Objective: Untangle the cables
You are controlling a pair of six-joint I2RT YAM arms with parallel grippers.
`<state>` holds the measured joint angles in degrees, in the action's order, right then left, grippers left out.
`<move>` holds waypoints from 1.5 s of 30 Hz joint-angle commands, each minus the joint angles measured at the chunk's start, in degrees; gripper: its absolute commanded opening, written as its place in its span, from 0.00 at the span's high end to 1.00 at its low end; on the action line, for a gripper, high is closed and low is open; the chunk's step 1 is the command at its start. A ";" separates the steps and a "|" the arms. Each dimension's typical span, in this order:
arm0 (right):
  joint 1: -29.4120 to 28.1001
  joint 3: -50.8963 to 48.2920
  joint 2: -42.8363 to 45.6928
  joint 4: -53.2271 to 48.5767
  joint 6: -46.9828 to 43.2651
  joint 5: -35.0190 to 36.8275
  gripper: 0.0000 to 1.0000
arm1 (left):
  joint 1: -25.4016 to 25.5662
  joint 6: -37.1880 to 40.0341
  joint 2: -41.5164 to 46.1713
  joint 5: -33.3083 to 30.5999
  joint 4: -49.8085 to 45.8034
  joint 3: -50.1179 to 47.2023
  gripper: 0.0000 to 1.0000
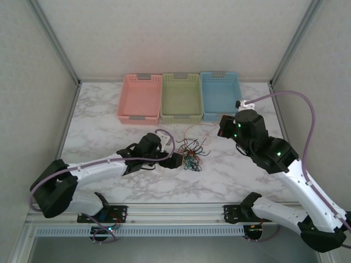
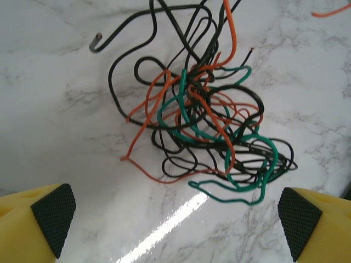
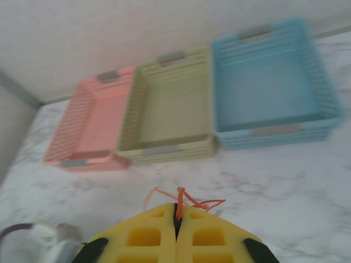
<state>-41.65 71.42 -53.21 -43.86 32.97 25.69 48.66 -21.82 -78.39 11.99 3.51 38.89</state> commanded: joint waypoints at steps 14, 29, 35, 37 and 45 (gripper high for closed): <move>8.88 -6.91 5.34 -3.04 -3.54 7.77 1.00 | -0.53 8.82 -15.76 3.34 0.80 14.95 0.00; 11.95 -6.91 6.15 -2.67 -5.69 5.57 1.00 | -1.47 6.48 -22.49 4.06 1.33 15.02 0.07; 13.60 -5.62 6.63 -2.54 -7.64 6.29 1.00 | -1.47 4.65 -23.31 5.39 0.55 13.75 0.41; 14.04 -5.03 6.76 -2.48 -8.42 6.80 1.00 | -1.47 4.21 -22.27 5.59 0.51 12.47 0.45; 16.27 -1.74 6.09 -0.75 -14.12 10.51 1.00 | -1.56 4.49 -12.69 -0.57 -4.88 6.48 0.76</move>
<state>-26.35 66.74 -47.11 -47.11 22.31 32.97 47.16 -17.82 -94.83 14.76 2.63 46.22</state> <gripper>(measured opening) 0.056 0.282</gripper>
